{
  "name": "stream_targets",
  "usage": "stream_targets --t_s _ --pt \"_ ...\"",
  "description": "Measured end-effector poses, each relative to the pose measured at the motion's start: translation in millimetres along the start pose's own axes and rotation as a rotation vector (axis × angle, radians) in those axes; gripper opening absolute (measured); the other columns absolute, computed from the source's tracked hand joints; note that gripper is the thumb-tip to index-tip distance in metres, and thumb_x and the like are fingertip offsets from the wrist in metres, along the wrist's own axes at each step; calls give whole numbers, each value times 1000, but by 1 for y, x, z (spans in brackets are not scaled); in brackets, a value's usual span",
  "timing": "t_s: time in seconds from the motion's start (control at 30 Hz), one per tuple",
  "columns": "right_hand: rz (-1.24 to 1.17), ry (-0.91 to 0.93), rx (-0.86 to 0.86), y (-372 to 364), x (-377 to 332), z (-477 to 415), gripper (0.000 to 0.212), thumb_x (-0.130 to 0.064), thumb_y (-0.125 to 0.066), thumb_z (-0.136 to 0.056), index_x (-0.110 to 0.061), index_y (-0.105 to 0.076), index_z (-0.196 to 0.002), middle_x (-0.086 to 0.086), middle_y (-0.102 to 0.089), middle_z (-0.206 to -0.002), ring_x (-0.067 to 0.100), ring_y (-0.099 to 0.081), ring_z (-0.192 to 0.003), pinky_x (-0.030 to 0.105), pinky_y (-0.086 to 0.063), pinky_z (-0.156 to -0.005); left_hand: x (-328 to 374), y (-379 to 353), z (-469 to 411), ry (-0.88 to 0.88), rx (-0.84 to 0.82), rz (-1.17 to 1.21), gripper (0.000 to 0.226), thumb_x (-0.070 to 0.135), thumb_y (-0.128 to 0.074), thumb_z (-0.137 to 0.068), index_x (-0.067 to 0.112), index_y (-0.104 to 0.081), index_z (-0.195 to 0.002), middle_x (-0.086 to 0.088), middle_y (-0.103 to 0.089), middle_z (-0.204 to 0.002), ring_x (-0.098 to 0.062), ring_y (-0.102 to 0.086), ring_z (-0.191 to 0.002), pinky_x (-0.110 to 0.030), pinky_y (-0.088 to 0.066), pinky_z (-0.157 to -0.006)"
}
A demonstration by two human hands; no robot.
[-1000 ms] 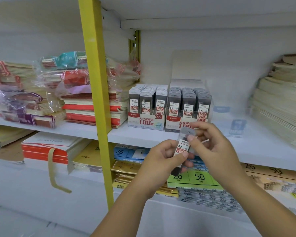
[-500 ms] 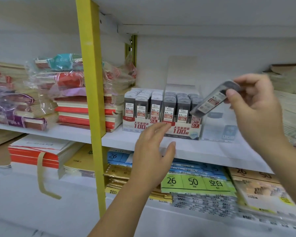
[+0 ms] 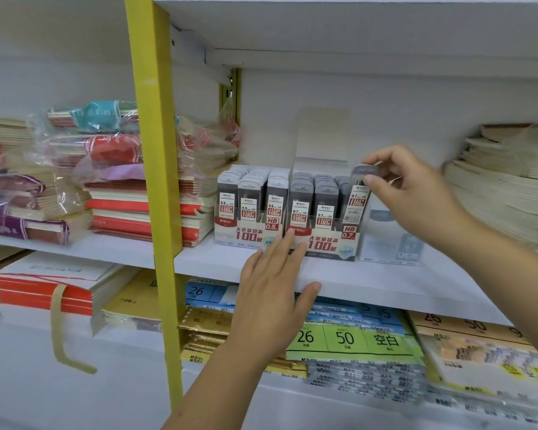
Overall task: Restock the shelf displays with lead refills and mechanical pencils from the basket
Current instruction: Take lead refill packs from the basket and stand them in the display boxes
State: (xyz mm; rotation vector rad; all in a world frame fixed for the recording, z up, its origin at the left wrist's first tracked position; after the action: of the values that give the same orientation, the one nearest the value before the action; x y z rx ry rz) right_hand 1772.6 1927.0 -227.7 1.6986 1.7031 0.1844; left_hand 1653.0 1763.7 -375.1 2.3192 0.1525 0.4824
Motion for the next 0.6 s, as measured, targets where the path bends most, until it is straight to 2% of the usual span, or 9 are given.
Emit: stream_targets --t_s 0.07,0.1,0.17,0.27,0.33,0.4,0.47,0.53,0.6 --pt "165 14 -39 -6 2 1 17 -22 -64 -91 -34 -59 -102 -18 -55 -91 -3 -45 -89 8 -30 -72 -1 -1 0 -6 1 1 66 59 -33 -101 36 -12 -159 21 7 -163 0 2 -152 -21 18 -116" --pt "268 30 -59 -9 4 2 17 -25 -65 -90 -31 -63 -105 -13 -54 -99 5 -42 -103 13 -27 -80 -1 -1 0 -6 -1 1 66 60 -33 -101 36 -12 -159 20 7 -163 -1 1 -152 -21 18 -116" --pt "398 19 -72 -14 5 8 25 -29 -63 -90 -28 -65 -115 -5 -52 -117 16 -32 -121 24 -23 -93 -2 -2 0 -3 -6 5 66 60 -34 -101 36 -13 -159 21 6 -163 0 1 -152 -22 17 -116" --pt "478 -1 -57 -14 5 18 36 -30 -61 -92 -28 -61 -128 0 -46 -139 20 -23 -132 37 -21 -107 -1 -1 1 10 -9 22 65 58 -38 -101 36 -16 -158 18 -3 -166 -1 -2 -152 -23 13 -118" --pt "435 -10 -38 -13 4 31 41 -26 -59 -94 -27 -55 -135 1 -42 -146 19 -21 -136 36 -18 -111 1 0 4 17 -12 29 64 54 -41 -101 35 -19 -158 16 -7 -167 -3 0 -153 -24 12 -120" --pt "279 15 47 -10 -1 51 40 -18 -58 -95 -22 -55 -135 2 -47 -141 19 -28 -133 19 -15 -110 4 4 12 15 13 47 62 49 -46 -101 33 -24 -157 14 -11 -167 -2 2 -153 -21 12 -119" --pt "109 54 136 -7 -8 78 33 -9 -58 -94 -20 -61 -126 -5 -56 -125 18 -42 -121 4 -18 -100 7 9 22 7 56 64 58 43 -53 -100 30 -35 -153 12 -21 -165 0 -2 -150 -20 6 -119" --pt "-56 31 150 -9 -12 109 30 -6 -57 -94 -26 -63 -115 -22 -57 -110 8 -51 -103 3 -32 -88 8 12 39 -10 72 73 52 37 -59 -97 27 -45 -147 9 -34 -159 -4 -17 -148 -26 -12 -121" --pt "-207 -62 121 -17 -10 139 31 -6 -57 -94 -34 -63 -105 -21 -61 -104 3 -56 -91 8 -41 -78 5 13 62 -17 16 81 47 36 -59 -96 26 -51 -141 7 -43 -152 -10 -32 -141 -31 -29 -115"
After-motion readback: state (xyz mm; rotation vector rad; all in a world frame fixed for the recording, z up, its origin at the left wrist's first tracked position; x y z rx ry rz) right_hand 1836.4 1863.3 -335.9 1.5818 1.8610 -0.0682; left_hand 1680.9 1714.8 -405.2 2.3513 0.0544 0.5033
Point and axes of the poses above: each hand's wrist, its own z-axis away from the middle knuckle, its own y-axis out of the back of the hand, x = y × z, the point moved 2 cm from there along -z, towards the middle knuckle
